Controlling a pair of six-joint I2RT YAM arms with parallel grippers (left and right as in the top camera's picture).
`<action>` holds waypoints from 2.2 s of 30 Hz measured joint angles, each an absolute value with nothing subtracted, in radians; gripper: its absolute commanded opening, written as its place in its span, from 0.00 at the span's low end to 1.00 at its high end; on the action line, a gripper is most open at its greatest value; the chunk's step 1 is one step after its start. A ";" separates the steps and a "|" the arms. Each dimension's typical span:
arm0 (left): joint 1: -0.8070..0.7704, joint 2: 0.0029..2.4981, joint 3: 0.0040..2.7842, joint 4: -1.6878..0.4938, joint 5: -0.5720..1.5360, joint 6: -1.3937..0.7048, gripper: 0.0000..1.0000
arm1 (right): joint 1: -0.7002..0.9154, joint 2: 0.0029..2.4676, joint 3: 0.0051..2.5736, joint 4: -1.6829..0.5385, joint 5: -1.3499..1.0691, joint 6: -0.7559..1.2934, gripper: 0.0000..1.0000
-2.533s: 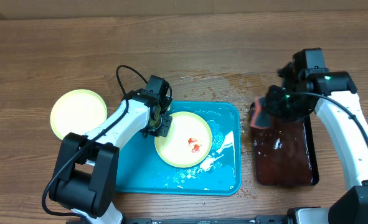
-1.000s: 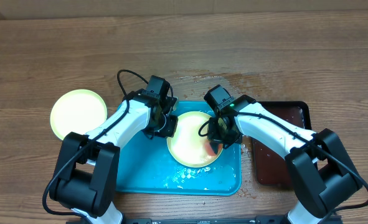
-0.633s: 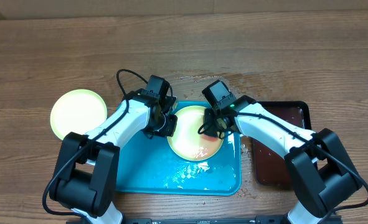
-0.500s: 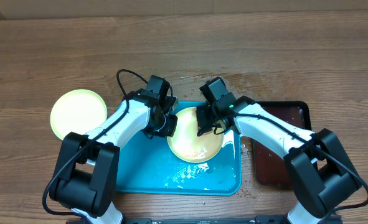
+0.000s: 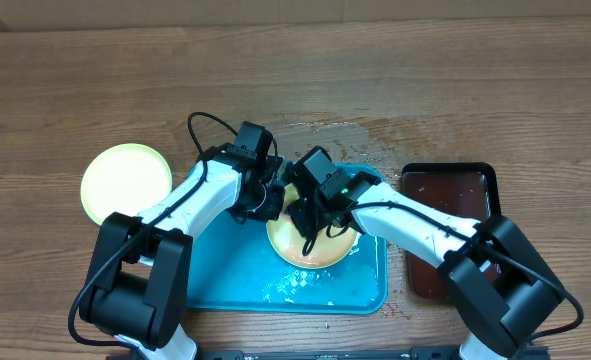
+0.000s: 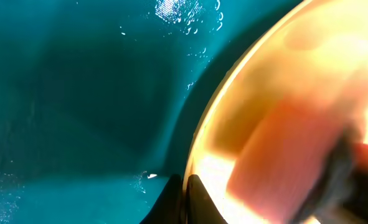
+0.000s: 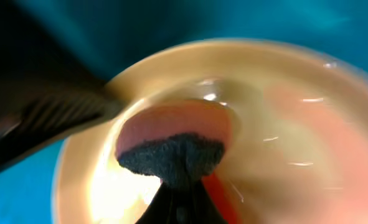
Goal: Clean dirty plates on tray and stack at the side
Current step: 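Scrub the yellow plate with the sponge while the left gripper holds its rim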
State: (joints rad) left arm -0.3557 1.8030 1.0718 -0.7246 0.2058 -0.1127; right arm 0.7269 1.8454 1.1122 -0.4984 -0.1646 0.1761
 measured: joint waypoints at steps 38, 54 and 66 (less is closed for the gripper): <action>-0.336 1.803 1.072 -0.717 0.228 -0.159 0.04 | 0.592 1.848 1.175 -0.888 -0.358 0.191 0.04; -0.333 1.803 1.072 -0.717 0.221 -0.159 0.04 | 0.737 1.852 1.175 -0.648 -0.295 0.628 0.04; -0.333 1.803 1.072 -0.717 0.221 -0.159 0.04 | 0.733 1.881 1.175 -0.577 0.036 0.850 0.04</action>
State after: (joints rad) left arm -0.3328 1.8030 1.0721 -0.7174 0.2214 -0.1593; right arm 0.7330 1.8809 1.1748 -0.5766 0.0357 0.8505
